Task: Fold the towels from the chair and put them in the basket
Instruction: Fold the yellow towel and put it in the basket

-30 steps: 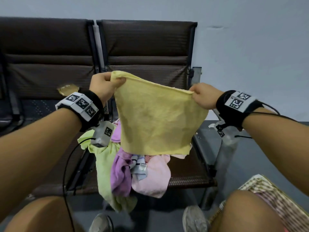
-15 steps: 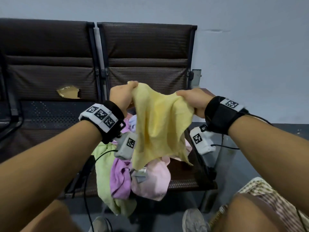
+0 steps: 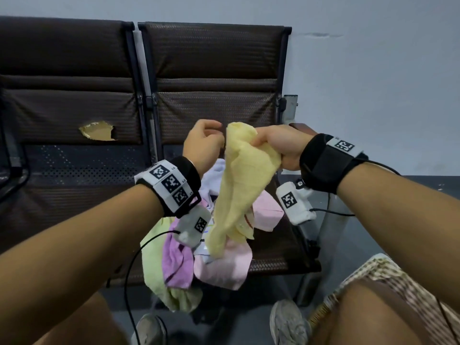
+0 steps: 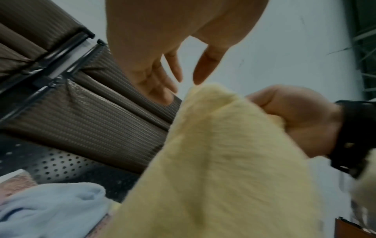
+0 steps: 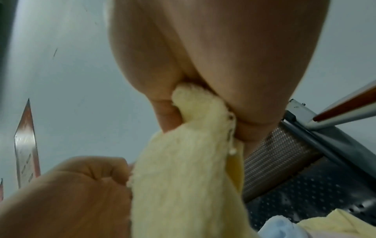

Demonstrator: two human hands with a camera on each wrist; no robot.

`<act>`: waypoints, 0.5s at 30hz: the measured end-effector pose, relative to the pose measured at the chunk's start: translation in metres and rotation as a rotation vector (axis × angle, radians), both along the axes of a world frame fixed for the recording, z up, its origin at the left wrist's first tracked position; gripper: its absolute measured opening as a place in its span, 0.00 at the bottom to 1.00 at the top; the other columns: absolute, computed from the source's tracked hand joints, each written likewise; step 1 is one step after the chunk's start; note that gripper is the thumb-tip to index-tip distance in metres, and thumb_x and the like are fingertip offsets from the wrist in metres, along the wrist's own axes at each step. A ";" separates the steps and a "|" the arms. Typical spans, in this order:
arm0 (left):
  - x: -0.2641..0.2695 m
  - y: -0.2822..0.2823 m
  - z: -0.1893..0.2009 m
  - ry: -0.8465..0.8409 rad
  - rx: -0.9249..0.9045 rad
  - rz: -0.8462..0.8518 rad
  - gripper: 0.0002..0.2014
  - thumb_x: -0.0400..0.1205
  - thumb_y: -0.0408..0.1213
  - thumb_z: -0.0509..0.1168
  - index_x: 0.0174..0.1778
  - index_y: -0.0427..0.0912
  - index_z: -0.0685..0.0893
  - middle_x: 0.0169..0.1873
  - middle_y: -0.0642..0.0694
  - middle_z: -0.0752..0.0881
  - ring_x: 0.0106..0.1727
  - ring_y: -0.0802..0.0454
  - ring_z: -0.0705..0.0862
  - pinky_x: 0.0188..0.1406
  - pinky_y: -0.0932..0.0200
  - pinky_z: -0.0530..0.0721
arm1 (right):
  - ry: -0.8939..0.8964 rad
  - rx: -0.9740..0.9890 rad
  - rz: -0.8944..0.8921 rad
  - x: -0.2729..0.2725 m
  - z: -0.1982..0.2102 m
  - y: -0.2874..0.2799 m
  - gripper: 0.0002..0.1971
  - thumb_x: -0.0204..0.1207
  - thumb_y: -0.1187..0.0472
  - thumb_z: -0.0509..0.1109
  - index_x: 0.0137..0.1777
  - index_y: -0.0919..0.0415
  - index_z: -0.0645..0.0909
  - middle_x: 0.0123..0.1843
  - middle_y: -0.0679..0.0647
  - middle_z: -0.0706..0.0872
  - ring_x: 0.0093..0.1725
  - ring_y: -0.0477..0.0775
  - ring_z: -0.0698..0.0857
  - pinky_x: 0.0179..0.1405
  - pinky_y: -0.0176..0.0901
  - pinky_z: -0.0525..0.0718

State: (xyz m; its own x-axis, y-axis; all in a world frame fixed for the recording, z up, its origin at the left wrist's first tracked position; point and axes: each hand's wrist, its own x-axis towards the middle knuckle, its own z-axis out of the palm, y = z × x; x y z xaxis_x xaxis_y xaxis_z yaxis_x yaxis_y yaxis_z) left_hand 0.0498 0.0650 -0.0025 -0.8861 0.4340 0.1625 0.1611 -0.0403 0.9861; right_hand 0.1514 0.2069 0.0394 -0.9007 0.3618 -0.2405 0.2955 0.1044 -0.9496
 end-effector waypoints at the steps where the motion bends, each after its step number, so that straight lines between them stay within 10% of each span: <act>1: -0.006 -0.001 -0.001 -0.064 -0.021 -0.052 0.20 0.75 0.25 0.60 0.64 0.36 0.80 0.39 0.45 0.84 0.35 0.53 0.80 0.36 0.64 0.78 | 0.008 0.011 0.040 0.001 0.001 0.000 0.20 0.79 0.71 0.61 0.69 0.65 0.82 0.58 0.63 0.88 0.52 0.59 0.87 0.40 0.45 0.87; 6: -0.024 -0.004 0.004 -0.308 -0.031 -0.507 0.07 0.74 0.32 0.65 0.47 0.37 0.78 0.26 0.48 0.71 0.28 0.54 0.67 0.34 0.59 0.67 | 0.028 0.130 0.081 -0.003 0.000 0.009 0.18 0.78 0.63 0.66 0.66 0.64 0.85 0.64 0.65 0.88 0.62 0.64 0.88 0.65 0.61 0.85; 12: -0.053 0.013 0.004 0.135 -0.131 -0.188 0.04 0.81 0.36 0.72 0.44 0.39 0.87 0.37 0.44 0.86 0.32 0.54 0.81 0.32 0.61 0.80 | -0.161 0.889 0.118 -0.012 0.002 0.052 0.13 0.70 0.45 0.80 0.43 0.55 0.89 0.42 0.51 0.91 0.43 0.52 0.90 0.40 0.43 0.88; 15: -0.062 0.029 0.011 0.278 -0.097 -0.022 0.07 0.81 0.34 0.71 0.37 0.46 0.85 0.34 0.49 0.86 0.32 0.61 0.82 0.34 0.63 0.79 | 0.036 0.878 -0.089 -0.024 0.002 0.062 0.10 0.70 0.49 0.79 0.36 0.52 0.85 0.34 0.48 0.85 0.36 0.50 0.84 0.30 0.39 0.77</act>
State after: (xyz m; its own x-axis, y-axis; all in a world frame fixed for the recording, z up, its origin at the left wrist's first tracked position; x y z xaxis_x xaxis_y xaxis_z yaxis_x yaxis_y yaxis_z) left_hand -0.0124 0.0938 0.0082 -0.8037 0.4782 0.3540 0.4254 0.0459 0.9038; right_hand 0.1278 0.2686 0.0410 -0.8619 0.4718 0.1856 0.3085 0.7786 -0.5464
